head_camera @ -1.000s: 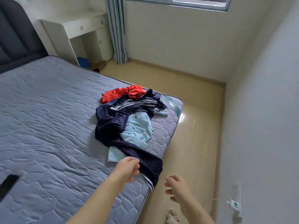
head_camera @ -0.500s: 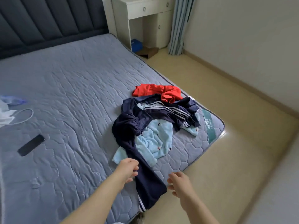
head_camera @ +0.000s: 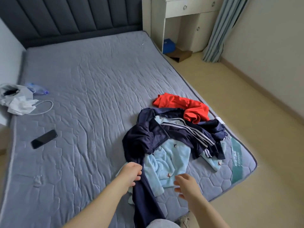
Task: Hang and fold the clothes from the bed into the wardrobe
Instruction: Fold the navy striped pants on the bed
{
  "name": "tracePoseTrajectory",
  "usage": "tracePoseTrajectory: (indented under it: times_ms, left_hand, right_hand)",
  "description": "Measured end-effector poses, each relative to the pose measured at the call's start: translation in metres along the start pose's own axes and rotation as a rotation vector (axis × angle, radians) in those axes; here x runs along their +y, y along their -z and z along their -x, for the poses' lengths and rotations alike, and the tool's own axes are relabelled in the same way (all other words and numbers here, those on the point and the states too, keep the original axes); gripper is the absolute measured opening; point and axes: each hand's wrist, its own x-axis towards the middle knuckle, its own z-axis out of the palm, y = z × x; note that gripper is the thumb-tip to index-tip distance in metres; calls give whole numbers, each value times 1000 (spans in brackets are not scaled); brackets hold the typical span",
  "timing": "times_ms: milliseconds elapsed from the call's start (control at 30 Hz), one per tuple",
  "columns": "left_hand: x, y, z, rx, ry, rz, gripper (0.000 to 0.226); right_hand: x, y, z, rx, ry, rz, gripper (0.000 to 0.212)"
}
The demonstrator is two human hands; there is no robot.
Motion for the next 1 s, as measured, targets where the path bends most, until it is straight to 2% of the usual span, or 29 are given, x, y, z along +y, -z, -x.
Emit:
tracePoseTrajectory:
  times_ms: [233,367,633,733,800,867,933,1000]
  left_hand:
    - [43,-62,-59,76,46,34,11]
    - [51,-94,-99,208,97,4,18]
    - [60,-127,-195,389,116,-248,17]
    - [53,-127,-231,534,48,-276,22]
    - [49,-125,-254,650,64,-124,24]
    - [51,-123,-277,725,193,177,55]
    - [53,-122,-296,694,310,376,83]
    - [52,-125,-312,618,353,477,87]
  right_hand:
    - [-28,53,-87,-72,-46,82,11]
    - [-48,70,-144,-118,-59,106,12]
    - [-51,58,-255,-204,-146,154,15]
    - [-35,47,-285,-219,-187,162,14]
    - [-23,42,-299,-232,-261,139,13]
    - [-13,42,-312,-226,-339,110,12]
    - [-6,46,-324,-208,-365,115,12]
    - [-3,50,-333,-188,-354,110,13]
